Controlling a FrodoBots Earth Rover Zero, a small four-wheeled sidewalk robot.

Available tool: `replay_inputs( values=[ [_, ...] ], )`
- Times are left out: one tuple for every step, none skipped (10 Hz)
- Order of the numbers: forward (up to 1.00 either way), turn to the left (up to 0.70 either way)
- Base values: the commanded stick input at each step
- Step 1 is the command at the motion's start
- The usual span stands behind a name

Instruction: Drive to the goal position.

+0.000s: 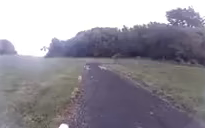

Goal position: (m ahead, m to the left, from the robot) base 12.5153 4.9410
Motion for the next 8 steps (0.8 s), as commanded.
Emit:
replay_inputs(
  values=[
    [0.7, 0.0],
    [0.7, 0.0],
    [0.7, 0.0],
    [0.7, -0.1],
    [0.7, -0.2],
    [0.7, -0.21],
    [0.7, -0.06],
    [0.7, 0.0]
  ],
)
